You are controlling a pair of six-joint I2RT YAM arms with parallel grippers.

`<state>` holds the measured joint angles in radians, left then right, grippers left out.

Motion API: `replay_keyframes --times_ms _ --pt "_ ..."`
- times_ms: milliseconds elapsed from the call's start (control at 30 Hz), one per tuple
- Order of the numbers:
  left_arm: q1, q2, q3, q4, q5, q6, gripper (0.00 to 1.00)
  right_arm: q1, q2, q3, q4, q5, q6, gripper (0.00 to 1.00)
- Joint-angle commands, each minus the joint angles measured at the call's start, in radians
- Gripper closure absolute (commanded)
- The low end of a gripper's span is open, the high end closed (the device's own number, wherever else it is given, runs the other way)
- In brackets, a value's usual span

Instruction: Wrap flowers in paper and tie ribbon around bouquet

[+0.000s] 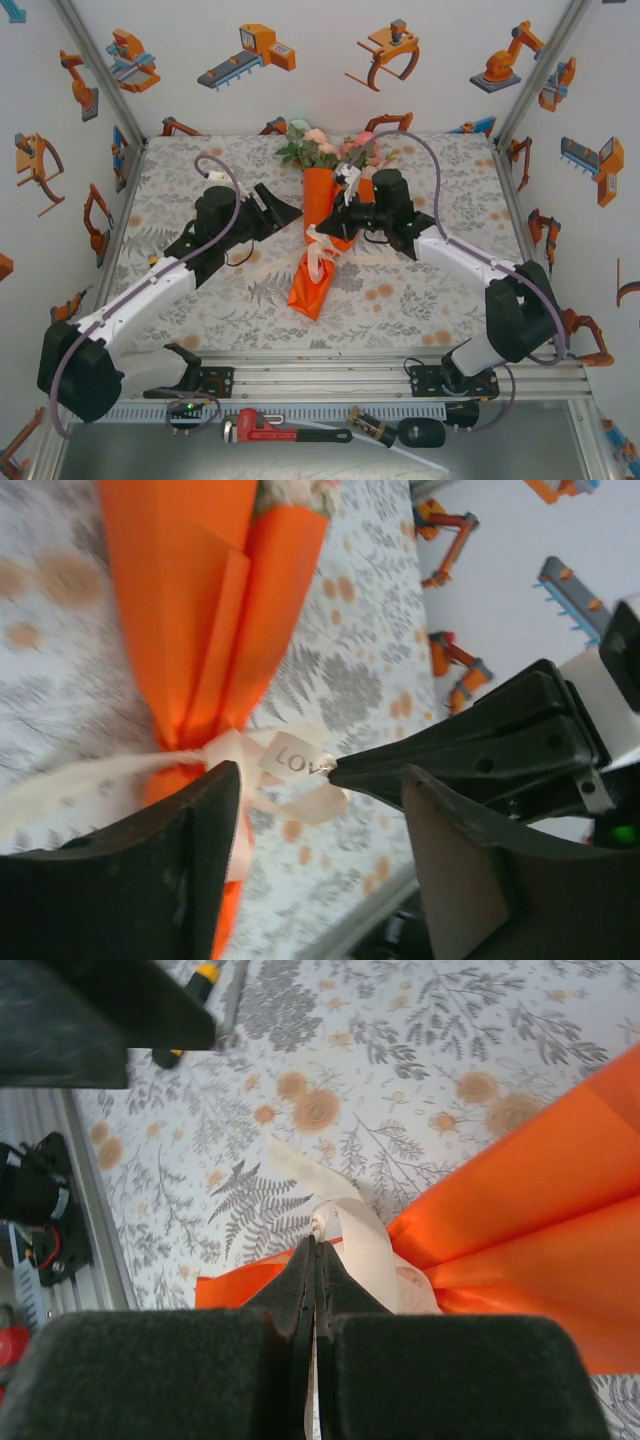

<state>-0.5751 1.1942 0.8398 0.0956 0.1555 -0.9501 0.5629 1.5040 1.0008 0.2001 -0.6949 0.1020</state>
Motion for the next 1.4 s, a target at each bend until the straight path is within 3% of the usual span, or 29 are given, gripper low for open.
replay_keyframes --times_ms 0,133,300,467,567,667,700,767,833,967,1100,1267,1367 --pt "0.001 0.042 0.048 -0.02 0.098 -0.269 0.46 0.011 -0.047 -0.005 0.105 -0.05 -0.079 1.0" --pt "0.001 0.07 0.04 -0.032 0.094 -0.375 0.47 0.017 -0.032 0.002 0.119 -0.054 -0.099 1.0" --pt "0.002 0.078 0.027 -0.035 0.07 -0.41 0.43 0.029 -0.017 0.01 0.129 -0.065 -0.108 1.0" --pt "-0.002 0.122 0.025 -0.016 0.097 -0.446 0.51 0.04 -0.01 0.011 0.142 -0.066 -0.116 1.0" --pt "-0.005 0.135 0.008 0.013 0.08 -0.474 0.63 0.046 -0.005 0.011 0.141 -0.073 -0.12 1.0" --pt "-0.004 0.14 0.008 0.027 0.068 -0.473 0.82 0.051 -0.007 0.009 0.132 -0.065 -0.122 1.0" --pt "-0.005 0.14 0.01 0.027 0.06 -0.471 0.89 0.052 -0.006 0.009 0.125 -0.057 -0.12 0.97" --pt "-0.005 0.139 0.008 0.023 0.039 -0.463 1.0 0.059 -0.01 0.001 0.119 0.001 -0.089 0.79" --pt "-0.004 0.141 0.011 0.021 0.017 -0.44 1.0 0.067 -0.034 -0.019 0.112 0.112 -0.035 0.59" --pt "-0.004 0.155 0.018 0.006 -0.018 -0.407 1.0 0.087 -0.13 -0.055 0.012 0.343 0.105 0.56" --pt "-0.005 0.17 0.024 0.002 -0.033 -0.377 1.0 0.163 -0.258 -0.171 -0.059 0.551 0.31 0.64" --pt "-0.007 0.191 0.054 0.043 0.023 -0.327 1.0 0.241 -0.328 -0.288 -0.005 0.609 0.342 0.69" --pt "-0.027 0.181 0.079 -0.034 0.002 -0.251 0.84 0.241 -0.299 -0.256 -0.016 0.629 0.273 0.79"
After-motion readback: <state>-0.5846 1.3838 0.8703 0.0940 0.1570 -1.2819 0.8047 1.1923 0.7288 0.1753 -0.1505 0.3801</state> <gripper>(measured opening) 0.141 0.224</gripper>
